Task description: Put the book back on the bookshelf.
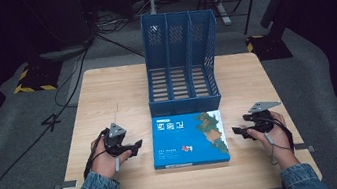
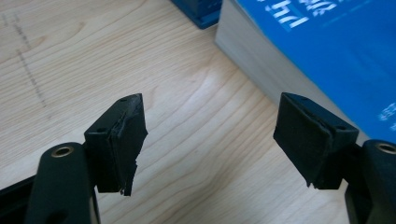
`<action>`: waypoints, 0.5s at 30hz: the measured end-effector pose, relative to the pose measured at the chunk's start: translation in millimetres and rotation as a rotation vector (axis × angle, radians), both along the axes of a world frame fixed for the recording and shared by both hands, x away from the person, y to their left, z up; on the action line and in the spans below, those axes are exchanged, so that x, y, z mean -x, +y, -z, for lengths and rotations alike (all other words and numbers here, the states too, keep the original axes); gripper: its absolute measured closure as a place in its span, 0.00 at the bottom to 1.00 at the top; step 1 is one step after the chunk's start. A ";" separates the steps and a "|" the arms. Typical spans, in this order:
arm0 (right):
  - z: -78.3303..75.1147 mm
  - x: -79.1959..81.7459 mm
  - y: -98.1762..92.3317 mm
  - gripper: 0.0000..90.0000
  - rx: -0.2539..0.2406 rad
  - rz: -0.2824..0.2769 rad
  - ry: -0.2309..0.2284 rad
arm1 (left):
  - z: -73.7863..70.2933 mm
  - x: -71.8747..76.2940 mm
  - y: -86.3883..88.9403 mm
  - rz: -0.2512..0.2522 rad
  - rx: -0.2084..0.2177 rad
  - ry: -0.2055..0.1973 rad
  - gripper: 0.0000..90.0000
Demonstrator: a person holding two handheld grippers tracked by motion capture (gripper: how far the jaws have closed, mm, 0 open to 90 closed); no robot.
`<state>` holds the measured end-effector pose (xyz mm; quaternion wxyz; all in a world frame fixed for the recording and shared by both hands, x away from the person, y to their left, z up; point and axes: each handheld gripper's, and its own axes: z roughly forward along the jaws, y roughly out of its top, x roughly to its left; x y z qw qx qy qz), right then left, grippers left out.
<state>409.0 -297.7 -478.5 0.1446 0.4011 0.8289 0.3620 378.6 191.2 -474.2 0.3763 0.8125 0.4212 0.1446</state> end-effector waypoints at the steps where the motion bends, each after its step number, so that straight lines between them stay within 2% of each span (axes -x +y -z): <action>1: -4.1 4.6 2.9 0.29 -0.015 -0.013 -0.006 | -1.0 -0.3 -2.1 0.007 0.004 -0.007 0.28; 5: -9.0 12.4 10.5 0.28 -0.021 -0.041 -0.009 | -0.7 -1.8 -12.0 0.045 0.038 0.004 0.28; 8: -11.1 18.3 19.3 0.27 -0.055 -0.061 -0.016 | -1.6 -2.9 -18.3 0.070 0.055 0.020 0.29; 9: -10.5 20.4 23.2 0.28 -0.089 -0.066 -0.011 | -2.3 -3.3 -20.8 0.080 0.056 0.026 0.31; 10: -10.5 20.4 23.2 0.28 -0.089 -0.066 -0.011 | -2.3 -3.3 -20.8 0.080 0.056 0.026 0.33; 11: -9.7 22.7 27.4 0.29 -0.121 -0.077 -0.002 | -2.5 -4.1 -24.1 0.089 0.056 0.032 0.33; 12: -8.5 27.7 37.7 0.28 -0.137 -0.108 0.002 | -2.1 -6.4 -28.3 0.107 0.044 0.043 0.36; 14: -8.3 31.8 44.7 0.28 -0.132 -0.129 -0.002 | -1.7 -7.0 -29.9 0.104 0.039 0.045 0.37; 15: -8.3 34.5 48.9 0.28 -0.129 -0.138 -0.002 | -0.9 -9.7 -33.6 0.118 0.041 0.053 0.38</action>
